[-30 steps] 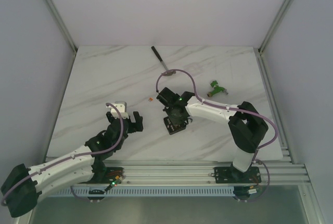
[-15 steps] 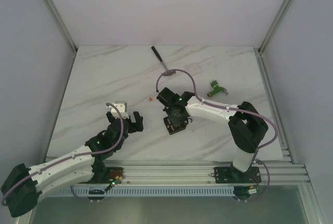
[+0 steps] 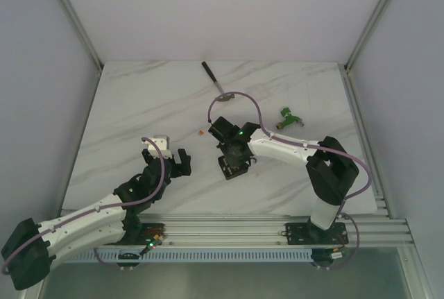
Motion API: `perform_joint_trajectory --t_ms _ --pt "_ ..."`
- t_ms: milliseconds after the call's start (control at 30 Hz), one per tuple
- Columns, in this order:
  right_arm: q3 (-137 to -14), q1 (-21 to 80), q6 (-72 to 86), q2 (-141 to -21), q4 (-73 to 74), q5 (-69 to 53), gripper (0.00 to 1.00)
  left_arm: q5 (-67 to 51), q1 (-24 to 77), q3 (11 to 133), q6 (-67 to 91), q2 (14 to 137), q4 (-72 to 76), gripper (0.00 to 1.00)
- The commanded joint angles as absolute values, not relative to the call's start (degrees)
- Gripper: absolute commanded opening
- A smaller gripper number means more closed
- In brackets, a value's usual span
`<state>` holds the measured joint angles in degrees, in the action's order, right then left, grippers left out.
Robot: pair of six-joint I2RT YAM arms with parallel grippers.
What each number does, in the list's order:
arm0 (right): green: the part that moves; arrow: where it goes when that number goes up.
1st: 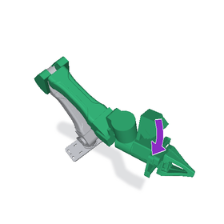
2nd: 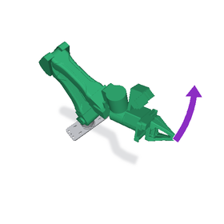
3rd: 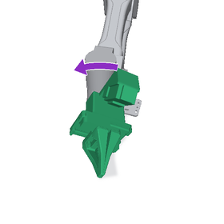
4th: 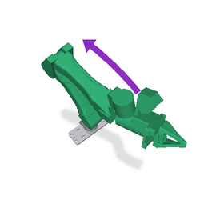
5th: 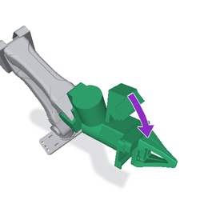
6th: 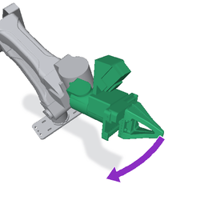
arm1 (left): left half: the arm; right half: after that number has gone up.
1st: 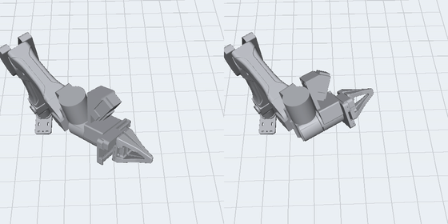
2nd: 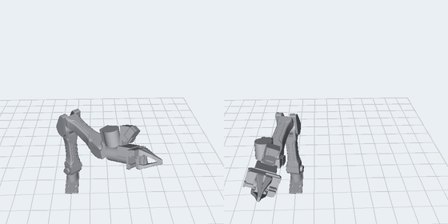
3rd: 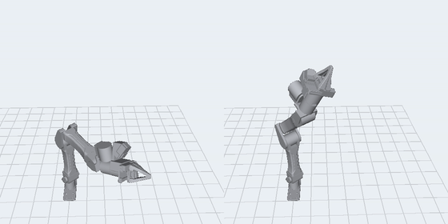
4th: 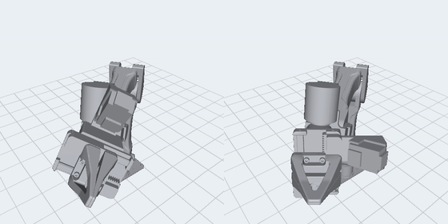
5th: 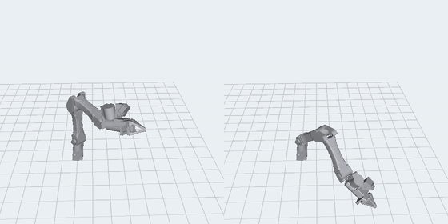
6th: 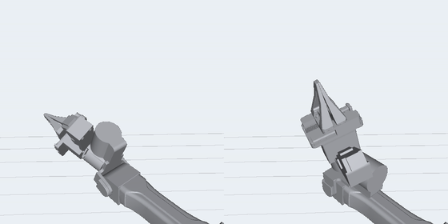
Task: Snap on the fuse box
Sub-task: Install the fuse at the fuse box base.
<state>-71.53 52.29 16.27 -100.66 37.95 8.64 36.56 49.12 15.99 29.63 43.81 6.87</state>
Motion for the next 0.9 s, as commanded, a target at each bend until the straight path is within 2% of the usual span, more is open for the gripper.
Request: perform_joint_trajectory --t_ms 0,867 --pt "-71.97 52.65 16.87 -100.55 37.90 9.46 0.00 35.82 48.91 16.25 29.00 43.33 8.57 1.00" --pt "-70.93 52.65 17.22 -103.53 37.39 10.65 0.00 35.68 48.87 16.35 29.05 43.40 8.59 1.00"
